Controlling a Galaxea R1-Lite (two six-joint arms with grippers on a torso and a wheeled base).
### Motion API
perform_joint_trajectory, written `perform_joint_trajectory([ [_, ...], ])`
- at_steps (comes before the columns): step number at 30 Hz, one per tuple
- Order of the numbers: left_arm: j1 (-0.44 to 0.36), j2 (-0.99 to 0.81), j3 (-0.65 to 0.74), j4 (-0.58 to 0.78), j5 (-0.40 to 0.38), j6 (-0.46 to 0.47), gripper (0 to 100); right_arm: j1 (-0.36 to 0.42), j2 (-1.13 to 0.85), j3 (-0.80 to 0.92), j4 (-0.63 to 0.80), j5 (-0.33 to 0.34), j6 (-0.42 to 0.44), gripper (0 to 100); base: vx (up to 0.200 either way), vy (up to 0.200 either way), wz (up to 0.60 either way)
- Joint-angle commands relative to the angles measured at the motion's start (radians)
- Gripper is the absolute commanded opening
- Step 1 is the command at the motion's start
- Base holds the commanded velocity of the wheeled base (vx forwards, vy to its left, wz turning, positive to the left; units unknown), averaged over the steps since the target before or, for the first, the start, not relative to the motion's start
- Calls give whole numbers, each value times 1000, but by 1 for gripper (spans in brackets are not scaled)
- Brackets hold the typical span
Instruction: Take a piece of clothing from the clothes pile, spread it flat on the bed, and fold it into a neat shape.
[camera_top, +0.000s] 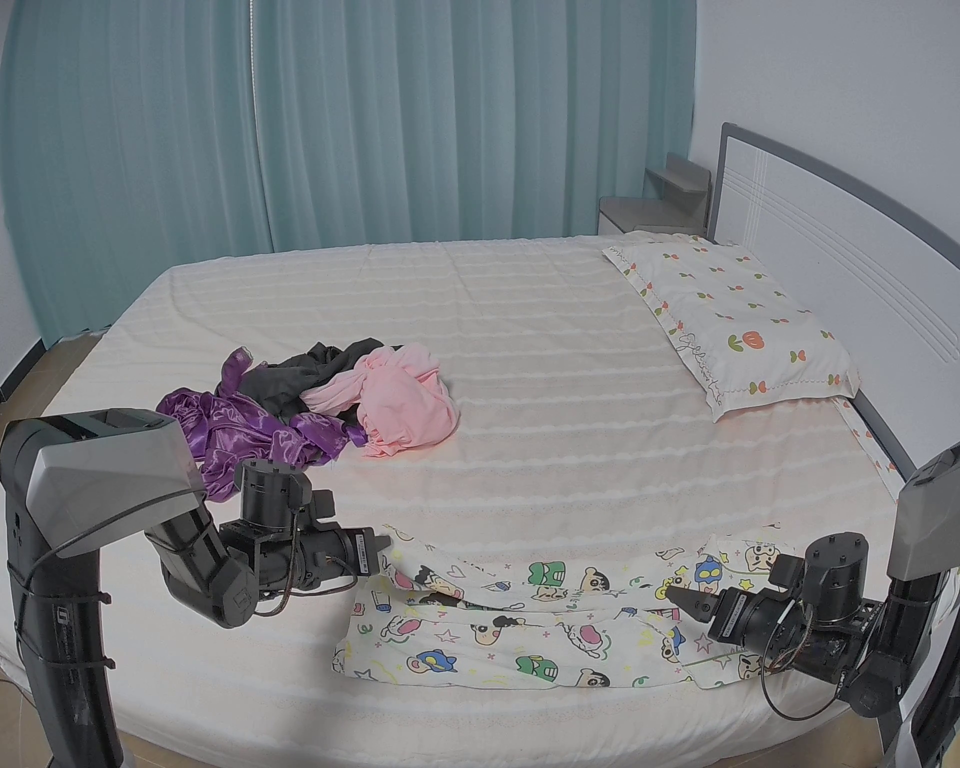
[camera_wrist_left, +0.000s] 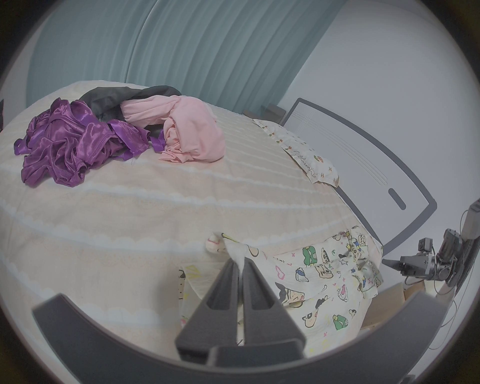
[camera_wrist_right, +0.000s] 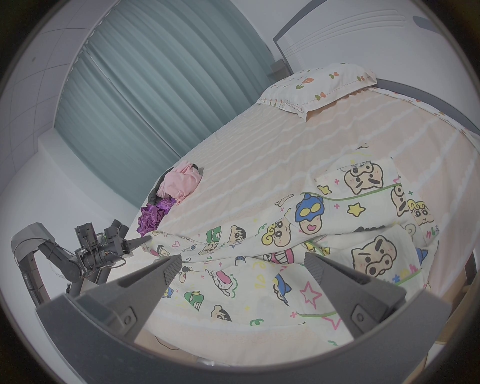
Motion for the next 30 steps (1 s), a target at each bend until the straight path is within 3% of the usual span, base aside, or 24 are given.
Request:
perform_joint_trajectory([
  [1,0,1,49,0,-6,24,0,0,3,18,-1,0,1,100,0,0,0],
  [2,0,4,59,0,-6,31,0,0,3,18,-1,0,1,100,0,0,0],
  [3,0,4,59,0,-6,31,100,0,3,18,-1,0,1,100,0,0,0],
  [16,27,58,113,3,3,57,100,0,3,18,-1,0,1,100,0,0,0],
  [24,35,41,78,11,3,-55,100,2,8,18,-1,0,-2,100,0,0,0],
  [27,27,44,87,9,4,-33,100,0,9,18,-1,0,-2,100,0,0,0],
  [30,24,56,89,34,4,62,100,2,12,18,1,0,0,100,0,0,0],
])
